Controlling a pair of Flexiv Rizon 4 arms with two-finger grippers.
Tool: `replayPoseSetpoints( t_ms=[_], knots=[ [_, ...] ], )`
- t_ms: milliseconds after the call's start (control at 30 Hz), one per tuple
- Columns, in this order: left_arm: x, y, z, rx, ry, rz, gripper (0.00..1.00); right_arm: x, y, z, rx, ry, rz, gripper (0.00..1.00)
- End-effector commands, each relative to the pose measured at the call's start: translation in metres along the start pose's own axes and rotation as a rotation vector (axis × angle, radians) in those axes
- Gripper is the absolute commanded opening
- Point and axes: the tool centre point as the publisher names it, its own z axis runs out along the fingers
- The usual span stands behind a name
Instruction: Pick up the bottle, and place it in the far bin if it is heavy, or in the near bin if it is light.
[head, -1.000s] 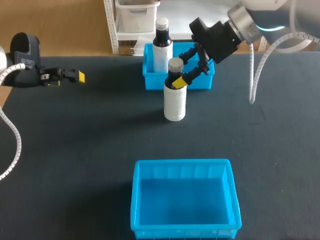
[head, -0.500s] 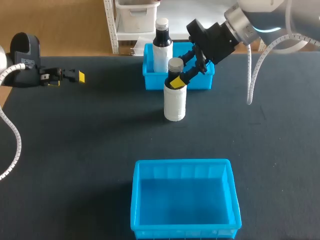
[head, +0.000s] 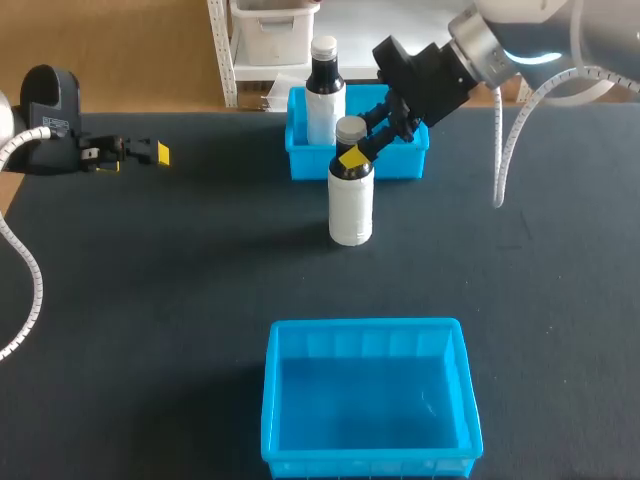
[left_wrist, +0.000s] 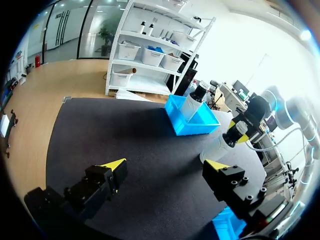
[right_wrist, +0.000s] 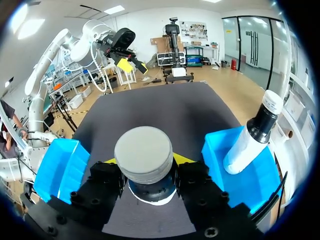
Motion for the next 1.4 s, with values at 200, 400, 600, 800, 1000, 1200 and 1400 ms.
replayPoseSetpoints(
  t_ms=[200,400,600,800,1000,1200,1400],
  knots=[
    [0.0,0.0,0.0,0.0,0.0,0.0,1.0,0.004,0.002,0.001,0.001,-0.004,0.001,0.34],
    [0.0,0.0,0.0,0.0,0.0,0.0,1.0,0.002,0.003,-0.003,0.012,-0.008,-0.007,0.0],
    [0.0,0.0,0.0,0.0,0.0,0.0,1.0,0.001,0.003,-0.008,0.024,-0.01,-0.015,0.0],
    [0.0,0.0,0.0,0.0,0.0,0.0,1.0,-0.002,0.005,-0.016,0.039,-0.007,-0.03,0.0],
    [0.0,0.0,0.0,0.0,0.0,0.0,1.0,-0.006,0.008,-0.026,0.057,-0.002,-0.041,0.0],
    [0.0,0.0,0.0,0.0,0.0,0.0,1.0,-0.004,0.012,-0.047,0.092,0.015,-0.045,0.0],
    [0.0,0.0,0.0,0.0,0.0,0.0,1.0,-0.001,0.016,-0.068,0.125,0.027,-0.045,0.0]
  ],
)
